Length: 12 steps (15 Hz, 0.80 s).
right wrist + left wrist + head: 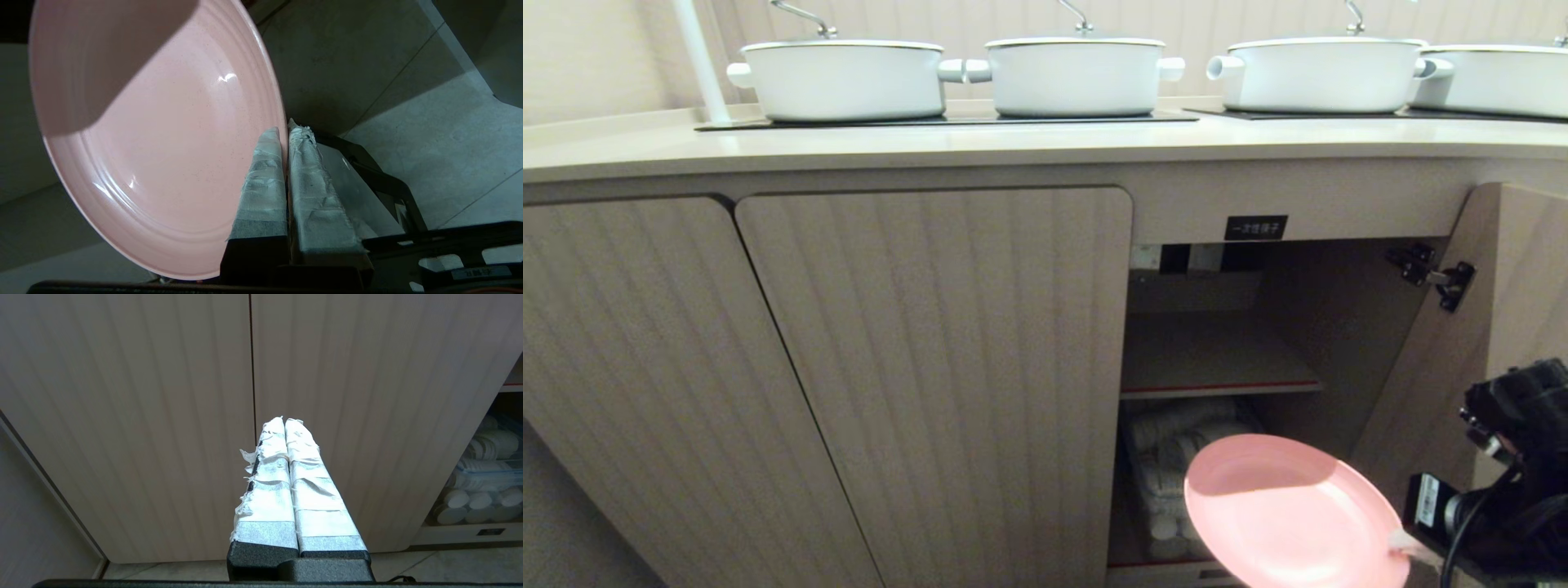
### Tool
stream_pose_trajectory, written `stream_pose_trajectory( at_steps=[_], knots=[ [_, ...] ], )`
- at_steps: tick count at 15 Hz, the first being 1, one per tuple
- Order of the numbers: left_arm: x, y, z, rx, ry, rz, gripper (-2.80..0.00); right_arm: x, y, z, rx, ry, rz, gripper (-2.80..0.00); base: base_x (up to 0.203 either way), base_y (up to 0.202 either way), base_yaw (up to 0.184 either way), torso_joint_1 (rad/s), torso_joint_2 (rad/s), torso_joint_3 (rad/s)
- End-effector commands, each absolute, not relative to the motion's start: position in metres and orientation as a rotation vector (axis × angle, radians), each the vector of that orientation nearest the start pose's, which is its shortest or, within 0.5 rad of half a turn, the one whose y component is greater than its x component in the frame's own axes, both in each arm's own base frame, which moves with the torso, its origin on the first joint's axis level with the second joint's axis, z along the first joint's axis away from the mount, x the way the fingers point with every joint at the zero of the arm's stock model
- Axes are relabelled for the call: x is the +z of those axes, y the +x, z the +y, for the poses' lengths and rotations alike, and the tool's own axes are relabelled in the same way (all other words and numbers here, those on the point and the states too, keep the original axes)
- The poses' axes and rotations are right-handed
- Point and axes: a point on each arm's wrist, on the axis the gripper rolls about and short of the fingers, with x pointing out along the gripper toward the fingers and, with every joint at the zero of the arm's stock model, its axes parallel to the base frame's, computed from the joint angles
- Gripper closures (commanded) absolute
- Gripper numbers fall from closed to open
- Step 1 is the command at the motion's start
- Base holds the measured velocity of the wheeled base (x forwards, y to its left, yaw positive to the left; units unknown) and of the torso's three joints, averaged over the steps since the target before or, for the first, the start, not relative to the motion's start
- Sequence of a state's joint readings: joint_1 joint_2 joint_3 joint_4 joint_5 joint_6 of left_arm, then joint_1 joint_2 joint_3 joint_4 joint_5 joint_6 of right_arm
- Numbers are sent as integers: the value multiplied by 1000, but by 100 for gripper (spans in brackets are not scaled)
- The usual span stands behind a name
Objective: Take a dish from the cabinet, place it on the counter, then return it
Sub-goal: Put it back into the cabinet
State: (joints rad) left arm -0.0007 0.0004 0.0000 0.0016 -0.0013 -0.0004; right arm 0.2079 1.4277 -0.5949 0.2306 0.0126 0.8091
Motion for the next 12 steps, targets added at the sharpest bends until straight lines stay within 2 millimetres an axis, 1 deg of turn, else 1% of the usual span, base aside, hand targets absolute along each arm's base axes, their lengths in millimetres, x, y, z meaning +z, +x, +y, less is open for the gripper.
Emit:
stream_pose_trajectory(
  at_steps=[1, 6, 12],
  knots=[
    [75, -23, 0, 0, -2, 2, 0, 121, 185, 38, -260, 625, 1090, 0, 0, 0, 0, 0, 0, 0],
    [75, -23, 0, 0, 0, 2, 0, 113, 212, 43, -285, 651, 1063, 0, 0, 0, 0, 0, 0, 0],
    [75, -23, 0, -1, -1, 2, 0, 118, 259, 50, -288, 679, 1027, 0, 0, 0, 0, 0, 0, 0]
  ],
)
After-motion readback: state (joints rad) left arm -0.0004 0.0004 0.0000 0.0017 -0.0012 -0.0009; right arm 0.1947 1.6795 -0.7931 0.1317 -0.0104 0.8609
